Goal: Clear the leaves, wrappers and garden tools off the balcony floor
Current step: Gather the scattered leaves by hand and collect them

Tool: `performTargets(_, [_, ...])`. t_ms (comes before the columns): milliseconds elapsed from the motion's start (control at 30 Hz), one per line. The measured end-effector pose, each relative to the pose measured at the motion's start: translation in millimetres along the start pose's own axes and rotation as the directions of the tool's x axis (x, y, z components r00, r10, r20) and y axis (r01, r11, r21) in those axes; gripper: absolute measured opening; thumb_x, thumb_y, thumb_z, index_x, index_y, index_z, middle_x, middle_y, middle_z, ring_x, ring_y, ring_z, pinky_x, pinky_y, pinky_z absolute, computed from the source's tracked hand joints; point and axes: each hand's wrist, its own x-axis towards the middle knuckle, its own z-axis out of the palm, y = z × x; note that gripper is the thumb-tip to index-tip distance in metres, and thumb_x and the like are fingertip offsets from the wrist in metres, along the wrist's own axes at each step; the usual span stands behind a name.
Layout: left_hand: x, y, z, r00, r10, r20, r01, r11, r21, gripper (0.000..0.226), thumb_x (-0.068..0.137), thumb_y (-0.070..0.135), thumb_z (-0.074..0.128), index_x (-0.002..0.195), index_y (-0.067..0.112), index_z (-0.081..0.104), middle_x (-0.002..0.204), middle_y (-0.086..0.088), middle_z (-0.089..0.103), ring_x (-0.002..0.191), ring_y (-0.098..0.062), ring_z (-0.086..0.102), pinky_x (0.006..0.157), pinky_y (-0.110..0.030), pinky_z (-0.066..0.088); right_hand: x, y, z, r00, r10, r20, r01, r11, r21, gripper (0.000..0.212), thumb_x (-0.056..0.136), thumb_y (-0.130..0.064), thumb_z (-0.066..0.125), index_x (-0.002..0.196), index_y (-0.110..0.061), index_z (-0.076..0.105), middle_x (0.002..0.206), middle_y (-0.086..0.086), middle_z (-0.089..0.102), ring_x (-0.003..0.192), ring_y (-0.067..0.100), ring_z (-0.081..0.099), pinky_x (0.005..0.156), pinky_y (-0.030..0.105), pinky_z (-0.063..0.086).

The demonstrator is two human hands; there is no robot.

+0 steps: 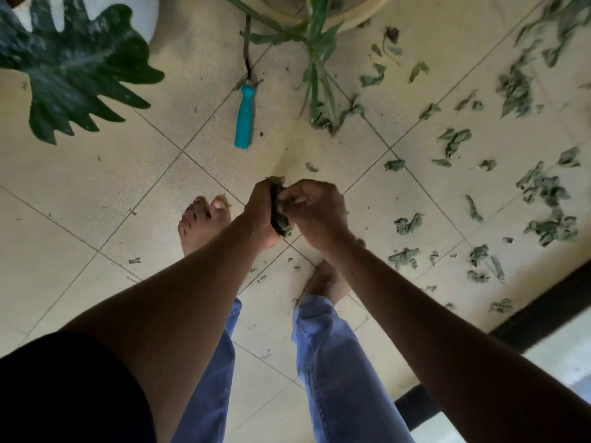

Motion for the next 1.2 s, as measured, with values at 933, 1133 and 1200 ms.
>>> performTargets(933, [17.9,16.5,25.7,0.999,-0.044,-0.030,0.045,0.999,0.030,0.037,0.098,0.036,0.061,0.065,0.023,0.048,0.046,0.008,0.045,0.031,-0.003,0.034,0.032,-0.013,0.020,128.3,-0.7,-61.6,0.918,-0.393,-0.051,0.222,0.618,-0.754,0.058,0.091,-0.031,0.072,0.142,-0.022,0.046,0.142,0.012,0.043,0.126,0.029,0.044,0.089,0.035,0.056])
performTargets(1133, [18.4,18.5,8.5,0.998,-0.045,-0.034,0.048,0.996,0.072,0.037,0.097,0.035,0.062,0.066,0.023,0.047,0.046,0.008,0.044,0.033,-0.003,0.033,0.032,-0.014,0.021,139.5,-8.0,-52.1,0.827,-0.561,0.045,0.395,0.523,-0.755,0.045,0.090,-0.001,0.066,0.133,-0.006,0.054,0.126,0.027,0.052,0.108,0.044,0.055,0.081,0.052,0.057])
performTargets(1200, [18.8,16.9,4.1,0.997,-0.058,-0.045,0.061,0.996,0.069,0.036,0.096,0.036,0.063,0.066,0.024,0.047,0.046,0.008,0.044,0.033,-0.003,0.033,0.031,-0.014,0.021,139.0,-9.3,-46.7,0.844,-0.532,0.062,0.404,0.556,-0.727,0.032,0.099,-0.005,0.055,0.131,-0.004,0.054,0.125,0.023,0.055,0.106,0.042,0.058,0.083,0.050,0.056])
